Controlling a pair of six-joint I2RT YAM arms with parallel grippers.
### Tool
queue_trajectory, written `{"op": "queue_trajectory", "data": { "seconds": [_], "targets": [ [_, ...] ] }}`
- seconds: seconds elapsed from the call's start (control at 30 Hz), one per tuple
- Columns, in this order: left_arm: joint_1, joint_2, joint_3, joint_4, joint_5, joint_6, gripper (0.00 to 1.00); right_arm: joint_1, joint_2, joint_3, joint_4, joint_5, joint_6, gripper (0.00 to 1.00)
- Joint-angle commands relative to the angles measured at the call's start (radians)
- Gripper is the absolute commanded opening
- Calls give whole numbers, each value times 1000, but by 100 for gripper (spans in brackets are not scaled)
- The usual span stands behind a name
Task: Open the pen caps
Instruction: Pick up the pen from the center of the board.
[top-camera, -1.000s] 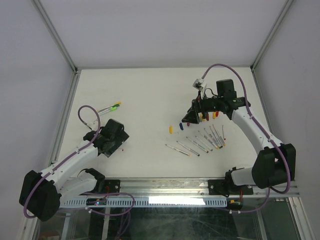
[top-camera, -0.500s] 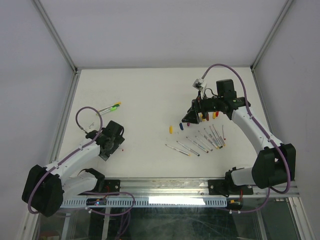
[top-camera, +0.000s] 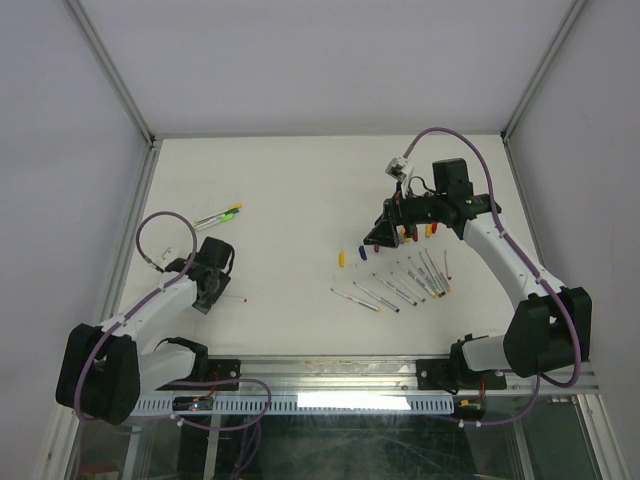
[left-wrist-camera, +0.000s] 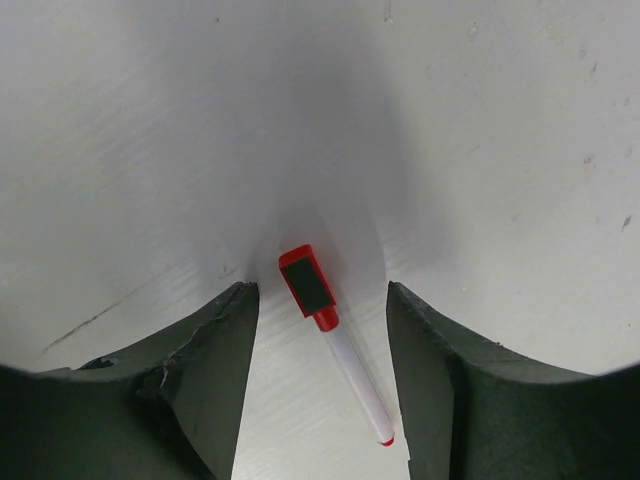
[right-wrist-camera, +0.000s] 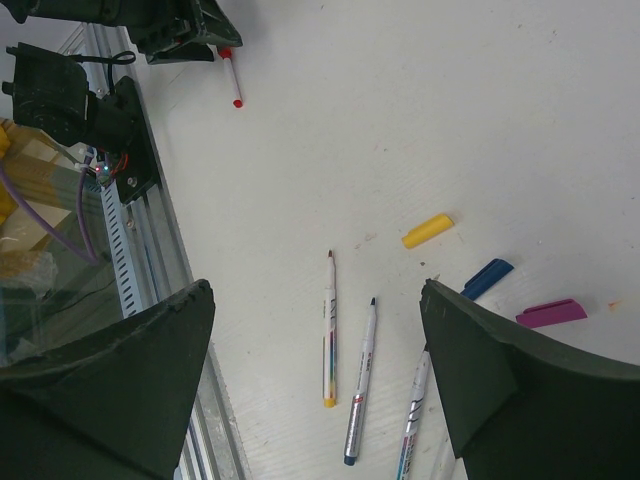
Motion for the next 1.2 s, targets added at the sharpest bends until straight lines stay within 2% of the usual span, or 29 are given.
{"op": "queue_trajectory", "data": {
  "seconds": [0.0, 0.07, 0.17, 0.3, 0.5, 0.63, 0.83, 1.0, 1.17],
  "targets": [
    [18, 38, 2, 56, -24, 24, 54, -8, -29, 4, 34, -26, -15, 86],
    [21, 53, 2, 62, -22, 25, 51, -9, -29, 4, 34, -27, -15, 86],
    [26, 82, 18, 64, -25, 34, 38, -8, -31, 3, 33, -29, -15, 86],
    [28, 156, 49, 46, -21, 37, 26, -9, -35, 3, 34, -29, -15, 86],
    [27, 230, 85, 35, 0, 60, 16, -9, -39, 2, 34, -29, -15, 86],
    [28, 212, 88, 81, 45, 123, 0, -9, -36, -2, 40, -40, -10, 86],
    [28, 138, 68, 258, 212, 217, 0, -1, -34, -61, 149, -98, 72, 86],
    [24, 63, 11, 458, 338, 234, 0, 55, -48, -223, 443, -146, 248, 86],
    [-10, 32, -78, 675, 441, 190, 0, 172, 5, -315, 664, -117, 325, 88]
  ]
}}
